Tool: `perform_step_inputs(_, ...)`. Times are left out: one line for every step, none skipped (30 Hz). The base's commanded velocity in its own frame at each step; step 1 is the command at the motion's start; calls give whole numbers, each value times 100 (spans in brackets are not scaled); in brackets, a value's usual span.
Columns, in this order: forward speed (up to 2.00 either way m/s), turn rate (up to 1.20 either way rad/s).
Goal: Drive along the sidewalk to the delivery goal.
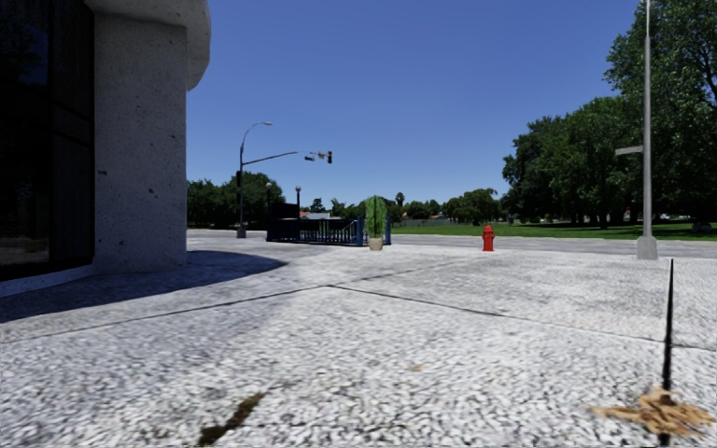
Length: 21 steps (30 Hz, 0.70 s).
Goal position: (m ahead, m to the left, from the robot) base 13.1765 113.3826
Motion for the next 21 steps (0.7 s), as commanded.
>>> perform_step_inputs(200, 0)
perform_step_inputs(200, 0)
perform_step_inputs(200, 0)
perform_step_inputs(200, 0)
perform_step_inputs(200, 0)
perform_step_inputs(200, 2)
perform_step_inputs(200, 2)
perform_step_inputs(200, 7)
perform_step_inputs(200, 17)
perform_step_inputs(200, 20)
perform_step_inputs(200, 22)
perform_step_inputs(200, 22)
perform_step_inputs(200, 22)
perform_step_inputs(200, 22)
perform_step_inputs(200, 22)
perform_step_inputs(200, 22)
perform_step_inputs(200, 22)
perform_step_inputs(200, 23)
perform_step_inputs(200, 26)
perform_step_inputs(200, 26)
perform_step_inputs(200, 26)
